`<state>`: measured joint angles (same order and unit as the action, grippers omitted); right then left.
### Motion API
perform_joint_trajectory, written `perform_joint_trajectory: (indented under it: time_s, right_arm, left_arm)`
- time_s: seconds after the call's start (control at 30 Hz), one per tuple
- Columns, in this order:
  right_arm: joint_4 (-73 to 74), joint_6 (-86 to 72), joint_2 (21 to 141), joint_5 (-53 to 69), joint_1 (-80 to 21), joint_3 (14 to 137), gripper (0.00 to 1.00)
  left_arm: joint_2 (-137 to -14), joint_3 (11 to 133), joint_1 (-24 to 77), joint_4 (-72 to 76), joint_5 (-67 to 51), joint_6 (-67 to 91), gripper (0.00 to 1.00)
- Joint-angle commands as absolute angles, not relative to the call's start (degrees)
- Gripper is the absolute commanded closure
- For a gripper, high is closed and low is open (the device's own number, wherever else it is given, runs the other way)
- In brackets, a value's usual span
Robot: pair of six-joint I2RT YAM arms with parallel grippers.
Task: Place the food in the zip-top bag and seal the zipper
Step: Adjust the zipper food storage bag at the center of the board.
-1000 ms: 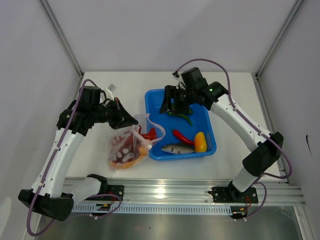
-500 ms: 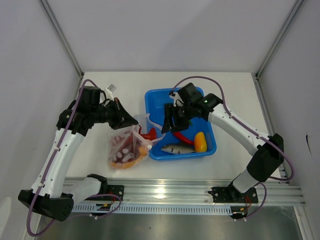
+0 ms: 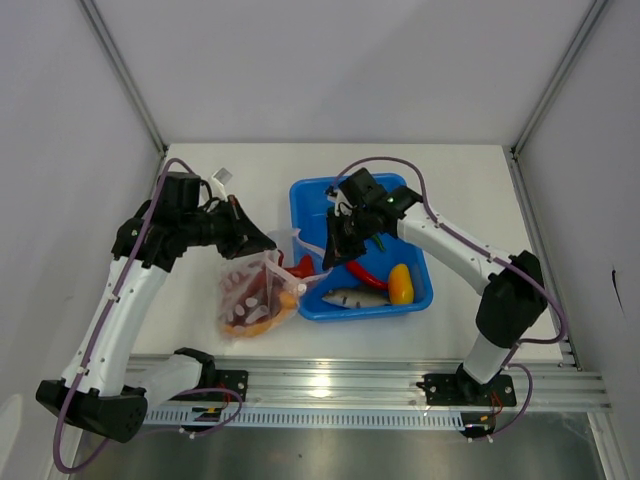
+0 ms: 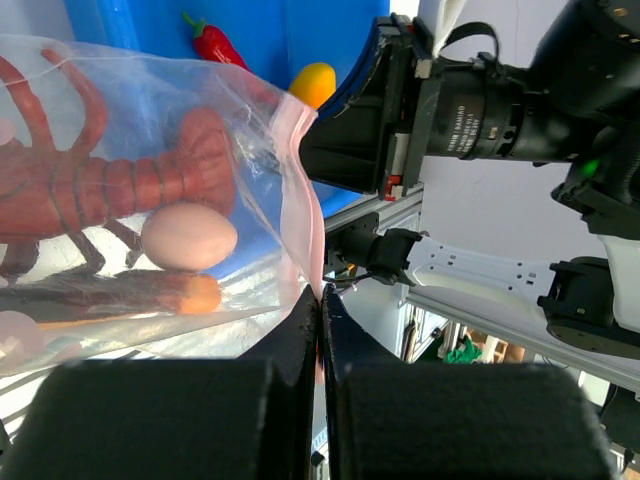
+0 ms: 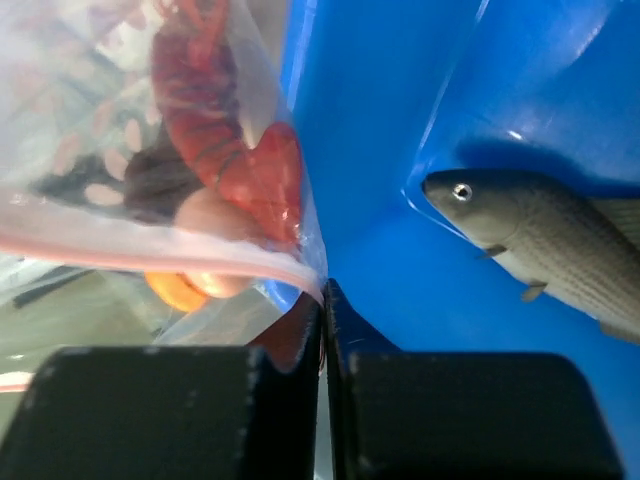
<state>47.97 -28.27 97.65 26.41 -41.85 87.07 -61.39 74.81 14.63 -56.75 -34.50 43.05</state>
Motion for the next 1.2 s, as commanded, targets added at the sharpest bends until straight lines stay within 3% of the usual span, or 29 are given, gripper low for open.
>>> perform_joint_trajectory:
  time_s: [0.0,0.23,0.57,1.17]
  right_arm:
    - [47.3,-27.2,97.1,25.8,-42.4,96.8,1.00]
    - [55.5,-27.2,103.3,27.8,-44.5,120.4,1.00]
    - [60.6,-23.6,110.5,24.7,-47.2,123.6,1.00]
    - [62.6,-24.3,113.3,25.3,-44.7,131.3,1.00]
  left_arm:
    - [-60.4,77.0,14.2,-56.0,-34.6,42.5,0.99]
    - [-58.2,75.8,13.6,-57.9,-28.9,42.1,1.00]
    - [-51.9,78.0,11.9,-61.8,-19.3,44.3,0.99]
    - [-49.8,81.4,11.7,-61.6,-16.1,45.8,0.99]
